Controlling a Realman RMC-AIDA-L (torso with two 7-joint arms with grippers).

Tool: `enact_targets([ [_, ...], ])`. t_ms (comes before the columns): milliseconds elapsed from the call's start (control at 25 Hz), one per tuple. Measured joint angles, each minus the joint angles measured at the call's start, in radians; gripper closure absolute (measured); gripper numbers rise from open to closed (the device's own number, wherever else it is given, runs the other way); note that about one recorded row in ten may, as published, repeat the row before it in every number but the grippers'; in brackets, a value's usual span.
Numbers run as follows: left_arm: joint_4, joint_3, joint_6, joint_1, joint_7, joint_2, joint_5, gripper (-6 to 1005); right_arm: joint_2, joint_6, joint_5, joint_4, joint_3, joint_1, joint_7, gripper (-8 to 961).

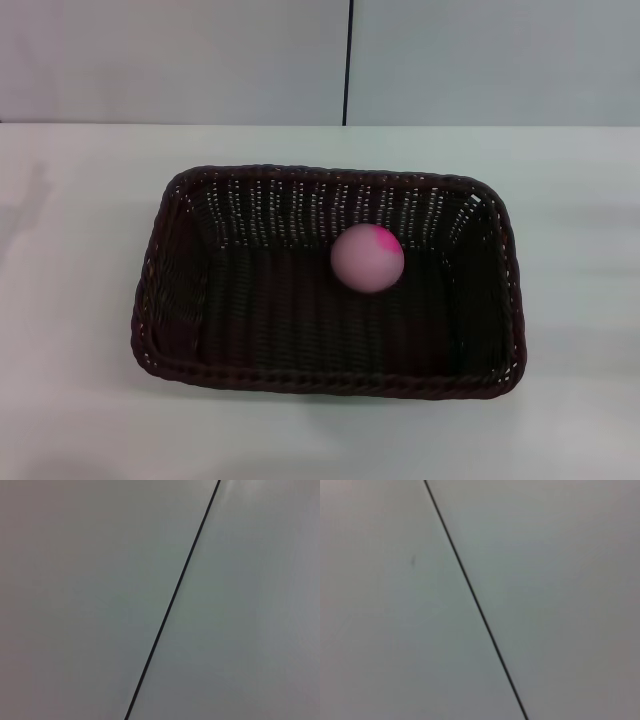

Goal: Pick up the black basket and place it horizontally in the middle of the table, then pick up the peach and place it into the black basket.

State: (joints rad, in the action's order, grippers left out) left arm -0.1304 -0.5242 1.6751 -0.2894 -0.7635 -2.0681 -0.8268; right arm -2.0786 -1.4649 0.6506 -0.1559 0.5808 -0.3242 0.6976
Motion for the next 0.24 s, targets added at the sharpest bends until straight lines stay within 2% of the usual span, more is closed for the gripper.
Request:
enact_targets([
  [240, 0.009, 0.012, -0.003, -0.001, 0.000, 0.000, 0.000, 190, 0.000, 0.009, -0.001, 0.014, -0.006, -0.005, -0.001, 253],
])
